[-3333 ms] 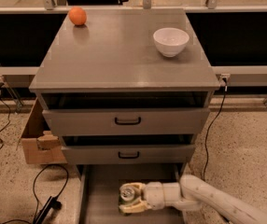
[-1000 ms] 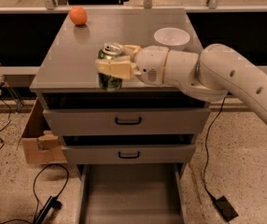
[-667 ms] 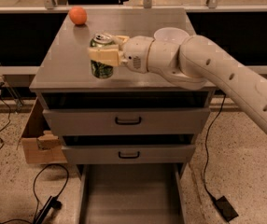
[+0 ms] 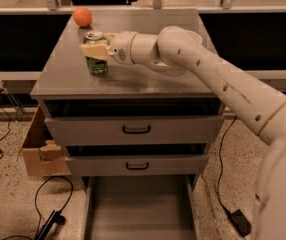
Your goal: Pick green can from bottom drawer and place on counter
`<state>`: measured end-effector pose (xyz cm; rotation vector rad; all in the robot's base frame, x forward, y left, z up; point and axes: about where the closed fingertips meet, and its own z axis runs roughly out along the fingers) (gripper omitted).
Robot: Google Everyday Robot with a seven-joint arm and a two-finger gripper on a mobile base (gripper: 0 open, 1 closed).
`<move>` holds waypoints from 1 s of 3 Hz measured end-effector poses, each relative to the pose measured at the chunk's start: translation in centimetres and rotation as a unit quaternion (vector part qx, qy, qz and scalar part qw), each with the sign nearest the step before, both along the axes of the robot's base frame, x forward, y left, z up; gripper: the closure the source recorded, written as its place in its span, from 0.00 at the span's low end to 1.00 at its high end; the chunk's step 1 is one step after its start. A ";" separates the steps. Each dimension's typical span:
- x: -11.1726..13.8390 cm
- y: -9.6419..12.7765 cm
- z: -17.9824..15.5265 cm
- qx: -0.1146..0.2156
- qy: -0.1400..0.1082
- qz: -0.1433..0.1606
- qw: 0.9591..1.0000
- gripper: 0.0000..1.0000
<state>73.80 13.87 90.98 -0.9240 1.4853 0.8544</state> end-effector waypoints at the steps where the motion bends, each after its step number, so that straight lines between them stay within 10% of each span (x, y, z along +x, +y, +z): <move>1: 2.0 0.9 -1.8 -0.011 0.010 0.003 1.000 0.82; 3: 2.0 0.9 -0.8 -0.011 0.010 0.003 1.000 0.36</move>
Offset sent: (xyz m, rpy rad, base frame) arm 0.0196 0.0093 -0.0186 -0.0216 0.0208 0.0068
